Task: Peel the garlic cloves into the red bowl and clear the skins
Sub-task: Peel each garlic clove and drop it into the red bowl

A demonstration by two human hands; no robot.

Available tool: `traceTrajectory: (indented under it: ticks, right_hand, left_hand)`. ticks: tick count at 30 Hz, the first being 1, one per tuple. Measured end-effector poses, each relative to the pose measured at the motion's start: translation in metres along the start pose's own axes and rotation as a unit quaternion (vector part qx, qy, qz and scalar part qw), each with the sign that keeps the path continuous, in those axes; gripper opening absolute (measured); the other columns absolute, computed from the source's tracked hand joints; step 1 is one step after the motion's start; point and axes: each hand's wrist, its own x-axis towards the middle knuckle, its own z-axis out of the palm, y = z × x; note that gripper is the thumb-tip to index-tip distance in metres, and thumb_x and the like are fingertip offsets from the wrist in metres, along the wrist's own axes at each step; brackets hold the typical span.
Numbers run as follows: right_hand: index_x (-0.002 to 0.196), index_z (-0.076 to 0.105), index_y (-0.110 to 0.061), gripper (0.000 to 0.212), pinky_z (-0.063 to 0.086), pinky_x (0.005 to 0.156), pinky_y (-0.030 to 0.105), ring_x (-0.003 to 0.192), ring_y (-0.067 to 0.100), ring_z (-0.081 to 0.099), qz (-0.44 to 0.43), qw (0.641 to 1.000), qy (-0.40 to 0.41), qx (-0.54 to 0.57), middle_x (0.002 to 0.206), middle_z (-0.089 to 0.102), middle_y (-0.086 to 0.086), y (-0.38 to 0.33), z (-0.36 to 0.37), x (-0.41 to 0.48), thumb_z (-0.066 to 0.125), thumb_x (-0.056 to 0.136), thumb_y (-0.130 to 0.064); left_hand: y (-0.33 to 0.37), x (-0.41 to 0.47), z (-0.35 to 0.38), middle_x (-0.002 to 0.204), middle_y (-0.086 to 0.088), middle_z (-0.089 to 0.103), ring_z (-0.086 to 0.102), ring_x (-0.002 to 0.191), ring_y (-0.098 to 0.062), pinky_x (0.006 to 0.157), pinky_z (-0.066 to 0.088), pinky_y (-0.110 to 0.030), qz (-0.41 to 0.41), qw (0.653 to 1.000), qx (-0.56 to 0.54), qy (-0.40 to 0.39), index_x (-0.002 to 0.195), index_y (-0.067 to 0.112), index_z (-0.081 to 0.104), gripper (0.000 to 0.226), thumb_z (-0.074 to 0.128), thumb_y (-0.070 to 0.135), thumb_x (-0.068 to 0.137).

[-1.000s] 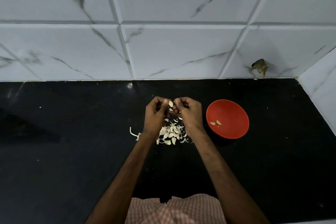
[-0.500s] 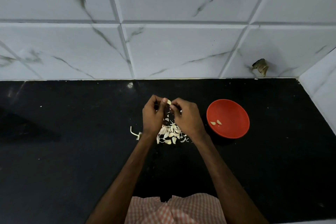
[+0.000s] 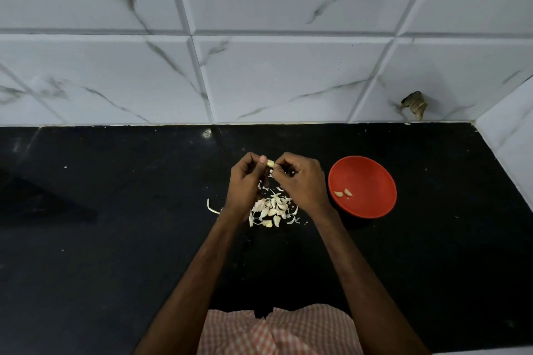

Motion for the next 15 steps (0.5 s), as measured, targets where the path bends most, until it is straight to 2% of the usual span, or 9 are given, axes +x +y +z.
traceTrajectory:
  ticks: [5, 9, 13, 15]
  right_hand:
    - [0.072, 0.067, -0.021, 0.018, 0.053, 0.059, 0.047, 0.058, 0.012, 0.062, 0.041, 0.997, 0.004, 0.073, 0.063, 0.064, -0.008, -0.0012, 0.0034, 0.0012, 0.060, 0.080, -0.036]
    - [0.074, 0.068, -0.011, 0.021, 0.055, 0.058, 0.049, 0.060, 0.024, 0.065, 0.053, 0.988, 0.000, 0.144, 0.064, 0.066, 0.001, -0.0021, 0.0051, 0.0020, 0.062, 0.081, -0.030]
    - [0.071, 0.067, -0.012, 0.022, 0.053, 0.054, 0.031, 0.054, 0.013, 0.061, 0.069, 0.977, -0.007, 0.203, 0.060, 0.064, -0.001, -0.0040, 0.0050, 0.0029, 0.062, 0.078, -0.031]
    - [0.068, 0.067, -0.016, 0.016, 0.052, 0.055, 0.031, 0.055, 0.012, 0.059, 0.091, 0.969, -0.015, 0.228, 0.060, 0.063, -0.002, -0.0022, 0.0058, 0.0034, 0.062, 0.078, -0.027]
  left_hand:
    - [0.0000, -0.0010, 0.0028, 0.067, -0.004, 0.056, 0.052, 0.053, -0.011, 0.037, 0.033, -0.016, -0.058, 0.995, -0.072, -0.026, 0.083, 0.012, 0.058, 0.022, 0.052, 0.015, 0.104]
    - [-0.0003, -0.0003, 0.0040, 0.069, -0.003, 0.059, 0.053, 0.057, -0.012, 0.037, 0.025, -0.017, -0.110, 0.987, -0.108, -0.040, 0.085, 0.015, 0.058, 0.021, 0.050, 0.019, 0.104]
    - [0.0012, -0.0008, 0.0059, 0.069, -0.001, 0.062, 0.055, 0.055, -0.011, 0.034, 0.026, -0.016, -0.129, 0.981, -0.137, -0.047, 0.085, 0.018, 0.057, 0.024, 0.046, 0.020, 0.106]
    - [0.0020, -0.0006, 0.0074, 0.069, -0.001, 0.062, 0.054, 0.054, -0.010, 0.033, 0.026, -0.016, -0.136, 0.979, -0.145, -0.049, 0.085, 0.018, 0.057, 0.024, 0.046, 0.022, 0.106]
